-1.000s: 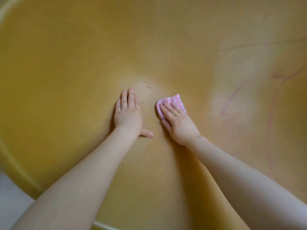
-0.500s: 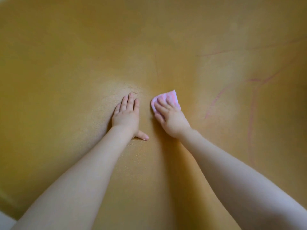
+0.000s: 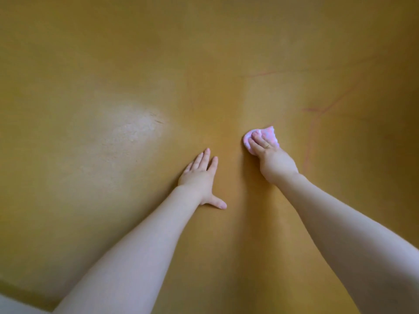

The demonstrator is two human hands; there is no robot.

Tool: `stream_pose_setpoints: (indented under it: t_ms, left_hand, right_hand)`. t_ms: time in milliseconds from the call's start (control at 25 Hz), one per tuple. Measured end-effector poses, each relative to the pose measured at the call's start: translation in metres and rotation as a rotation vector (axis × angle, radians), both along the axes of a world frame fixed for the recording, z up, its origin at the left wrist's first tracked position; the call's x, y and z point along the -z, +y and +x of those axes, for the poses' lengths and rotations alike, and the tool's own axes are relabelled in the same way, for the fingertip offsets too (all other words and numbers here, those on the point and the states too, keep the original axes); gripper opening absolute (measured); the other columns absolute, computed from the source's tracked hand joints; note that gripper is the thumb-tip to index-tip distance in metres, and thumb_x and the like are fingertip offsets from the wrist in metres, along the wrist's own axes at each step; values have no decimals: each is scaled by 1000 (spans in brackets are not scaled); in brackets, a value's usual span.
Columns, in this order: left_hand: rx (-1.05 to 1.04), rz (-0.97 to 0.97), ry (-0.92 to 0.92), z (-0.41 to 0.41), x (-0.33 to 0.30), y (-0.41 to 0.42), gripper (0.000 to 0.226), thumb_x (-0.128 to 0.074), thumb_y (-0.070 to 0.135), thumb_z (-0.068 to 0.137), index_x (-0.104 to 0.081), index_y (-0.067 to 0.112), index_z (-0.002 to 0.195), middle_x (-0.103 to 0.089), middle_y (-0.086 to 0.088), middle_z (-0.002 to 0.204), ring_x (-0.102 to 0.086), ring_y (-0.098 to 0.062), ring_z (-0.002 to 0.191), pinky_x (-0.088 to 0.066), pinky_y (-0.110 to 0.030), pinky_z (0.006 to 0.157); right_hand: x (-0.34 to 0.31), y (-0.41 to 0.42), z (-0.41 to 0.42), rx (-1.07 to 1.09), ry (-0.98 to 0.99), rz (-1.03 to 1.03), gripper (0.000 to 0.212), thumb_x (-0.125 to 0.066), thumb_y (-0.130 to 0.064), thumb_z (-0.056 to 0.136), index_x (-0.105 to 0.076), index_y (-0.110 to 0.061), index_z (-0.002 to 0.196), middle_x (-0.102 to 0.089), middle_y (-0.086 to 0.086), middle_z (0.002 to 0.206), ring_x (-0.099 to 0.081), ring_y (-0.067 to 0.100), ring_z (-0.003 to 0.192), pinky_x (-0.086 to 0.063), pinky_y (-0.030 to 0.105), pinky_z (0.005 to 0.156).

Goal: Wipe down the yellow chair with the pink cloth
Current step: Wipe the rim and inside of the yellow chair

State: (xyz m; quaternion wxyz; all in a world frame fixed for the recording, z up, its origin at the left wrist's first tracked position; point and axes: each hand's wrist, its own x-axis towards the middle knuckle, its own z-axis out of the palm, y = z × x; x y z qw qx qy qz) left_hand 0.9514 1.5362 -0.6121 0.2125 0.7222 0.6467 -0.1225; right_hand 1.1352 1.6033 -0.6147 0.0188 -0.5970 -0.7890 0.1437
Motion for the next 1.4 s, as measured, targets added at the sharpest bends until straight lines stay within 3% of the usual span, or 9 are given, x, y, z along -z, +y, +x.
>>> stream_pose_setpoints:
  t_ms: [160,320,640,720,840,960,1120,1280,1400]
  left_hand:
    - [-24,9,-10,2,-1,-2,133,-72,62,63,16,9,148,28,-6,154,17,-17,145,2,-31,118]
    - [-38,16,2,4,0,-2,133,-72,61,63,16,8,147,29,-5,154,18,-17,145,2,-31,118]
    - [-22,12,13,2,4,1,134,-69,66,62,18,11,147,30,-2,153,19,-15,144,4,-31,118]
    - [-25,10,20,3,3,-1,134,-69,66,63,18,10,147,30,-3,153,19,-15,144,4,-31,118]
    - [-19,7,24,4,2,0,134,-70,64,63,18,9,147,30,-4,153,19,-16,144,4,-31,118]
    - [-36,2,23,6,1,-1,134,-71,63,63,17,9,147,30,-4,154,18,-16,145,3,-31,118]
    - [-32,-20,51,5,-2,-2,133,-70,64,63,18,11,147,30,-3,153,18,-15,145,3,-31,118]
    - [-23,-53,96,8,-4,4,134,-69,65,63,21,12,146,32,-3,152,19,-16,144,0,-33,118]
    - [-23,-34,105,9,-2,4,135,-70,66,62,20,11,147,31,-4,153,20,-16,144,2,-32,118]
  right_hand:
    - [15,-64,-15,-114,117,20,56,-38,0,89,-33,-19,141,-16,1,155,-12,22,144,-24,40,109]
    - [21,-77,-1,-288,140,-26,54,-33,-1,93,-29,-21,142,-17,-3,155,-10,16,144,-21,40,115]
    - [4,25,-8,-13,11,117,67,-30,5,88,-16,-23,146,-3,-5,157,-1,17,144,-16,39,114]
    - [12,1,-13,-62,51,92,63,-35,4,86,-26,-20,144,-13,-1,156,-9,19,144,-27,45,109]
    - [27,-66,-6,-218,155,214,41,-49,-10,84,-57,-10,124,-52,13,136,-48,32,126,-44,47,96]
    - [40,-96,1,-306,192,171,39,-41,-30,87,-66,-11,111,-64,10,122,-58,33,115,-45,41,91]
    - [35,-33,7,-274,-12,320,35,-44,-3,78,-65,-8,106,-58,14,121,-53,31,117,-54,42,86]
    - [17,3,12,192,83,108,63,-24,4,87,-18,-17,146,-6,1,157,-3,20,144,-24,41,112]
    - [39,-37,-17,44,158,170,64,-10,-15,82,-29,-13,143,-20,8,154,-13,24,143,-20,41,112]
